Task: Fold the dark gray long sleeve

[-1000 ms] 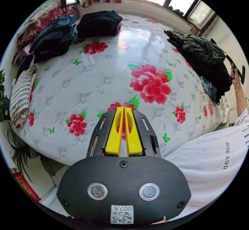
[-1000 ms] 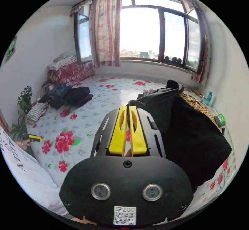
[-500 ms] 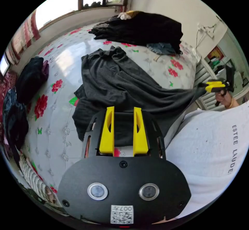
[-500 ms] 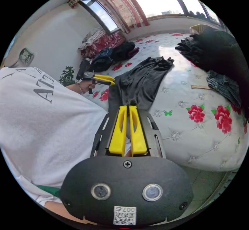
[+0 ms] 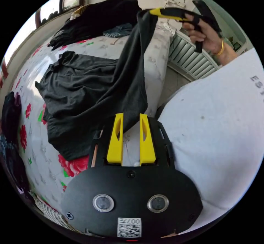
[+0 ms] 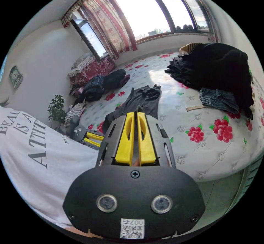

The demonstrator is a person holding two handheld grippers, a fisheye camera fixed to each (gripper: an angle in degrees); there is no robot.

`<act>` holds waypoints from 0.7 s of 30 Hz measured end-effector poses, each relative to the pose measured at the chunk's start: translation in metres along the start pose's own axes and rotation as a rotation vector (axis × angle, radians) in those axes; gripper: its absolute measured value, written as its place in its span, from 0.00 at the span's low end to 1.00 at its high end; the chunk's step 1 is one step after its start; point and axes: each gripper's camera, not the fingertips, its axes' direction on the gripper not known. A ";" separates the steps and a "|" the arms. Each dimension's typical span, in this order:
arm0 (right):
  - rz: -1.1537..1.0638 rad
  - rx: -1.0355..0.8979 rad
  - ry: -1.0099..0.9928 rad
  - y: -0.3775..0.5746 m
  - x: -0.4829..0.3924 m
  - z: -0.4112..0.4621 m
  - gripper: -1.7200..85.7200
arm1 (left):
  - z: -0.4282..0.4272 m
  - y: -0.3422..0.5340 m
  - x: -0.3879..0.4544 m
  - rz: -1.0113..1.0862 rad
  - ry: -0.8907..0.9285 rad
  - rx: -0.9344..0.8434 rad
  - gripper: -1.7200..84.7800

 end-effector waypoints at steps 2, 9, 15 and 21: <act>-0.021 0.015 0.006 -0.016 -0.010 -0.003 0.02 | 0.035 -0.009 0.000 0.030 -0.005 -0.106 0.10; -0.091 0.039 0.019 -0.042 -0.039 -0.038 0.02 | -0.019 0.015 -0.022 -0.194 -0.144 0.033 0.02; -0.269 0.220 0.031 -0.062 -0.088 -0.133 0.02 | -0.235 0.107 -0.039 -0.547 -0.197 0.630 0.01; -0.586 0.533 0.033 -0.069 -0.181 -0.246 0.02 | -0.404 0.155 0.044 -0.445 -0.429 1.091 0.01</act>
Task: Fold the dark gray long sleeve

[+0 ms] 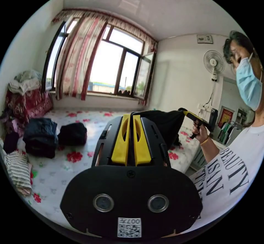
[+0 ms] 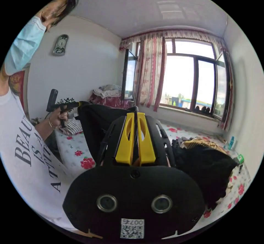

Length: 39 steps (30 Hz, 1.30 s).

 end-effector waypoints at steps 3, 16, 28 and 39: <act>-0.134 0.193 0.052 -0.041 -0.027 -0.052 0.02 | -0.059 -0.043 0.041 0.162 -0.068 0.164 0.01; -0.116 -0.001 0.078 -0.075 0.000 0.166 0.03 | 0.065 -0.116 -0.082 0.074 -0.359 -0.038 0.05; 0.307 -0.908 0.014 0.432 0.024 0.354 0.07 | 0.145 0.200 -0.215 -0.403 -0.429 -0.757 0.11; 0.334 -1.193 0.119 0.608 0.065 0.420 0.05 | 0.291 0.269 -0.098 0.075 -0.012 -1.115 0.07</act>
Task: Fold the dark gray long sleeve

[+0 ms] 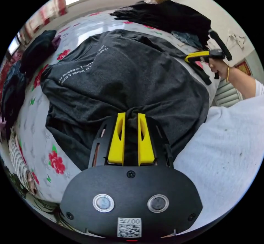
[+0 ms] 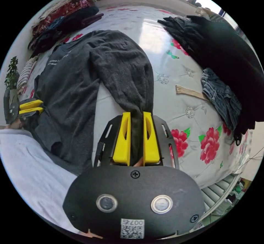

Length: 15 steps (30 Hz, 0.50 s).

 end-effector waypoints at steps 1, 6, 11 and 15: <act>-0.004 -0.016 -0.026 -0.002 0.011 0.007 0.05 | -0.004 -0.005 -0.008 0.017 0.039 -0.016 0.05; -0.011 -0.075 0.179 0.002 0.064 0.016 0.04 | -0.064 0.015 -0.089 -0.187 0.264 0.136 0.01; 0.201 -0.008 0.249 0.012 0.156 -0.011 0.05 | -0.192 0.093 -0.210 -0.436 0.258 0.487 0.01; 0.273 -0.126 0.264 0.009 0.185 0.003 0.06 | -0.276 0.170 -0.326 -0.903 -0.232 0.480 0.02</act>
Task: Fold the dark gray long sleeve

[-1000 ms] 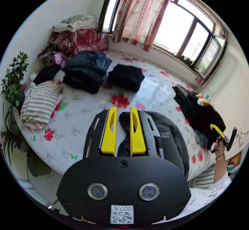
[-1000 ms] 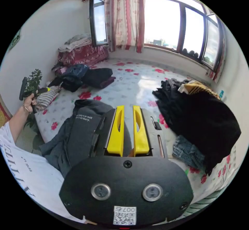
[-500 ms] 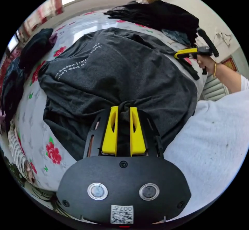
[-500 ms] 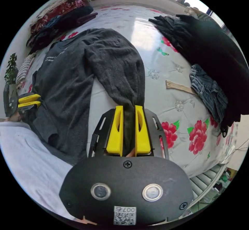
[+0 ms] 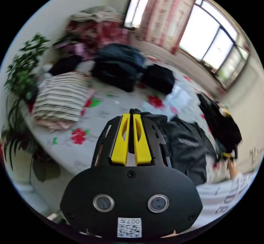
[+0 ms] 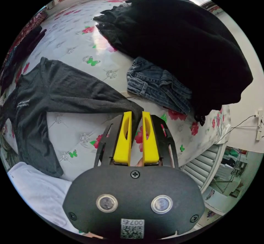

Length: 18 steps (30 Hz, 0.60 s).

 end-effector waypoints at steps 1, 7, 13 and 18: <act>-0.001 0.031 0.005 0.003 -0.004 -0.010 0.06 | -0.008 -0.014 -0.034 -0.135 -0.099 0.010 0.02; -0.161 0.353 -0.167 0.010 -0.099 -0.083 0.06 | -0.018 -0.032 -0.015 -0.121 -0.332 0.101 0.07; -0.469 0.293 -0.343 -0.044 -0.266 -0.060 0.05 | 0.132 -0.016 0.137 0.293 -0.060 -0.177 0.09; -0.577 0.171 -0.319 -0.065 -0.356 -0.008 0.04 | 0.213 0.010 0.214 0.569 0.021 -0.291 0.09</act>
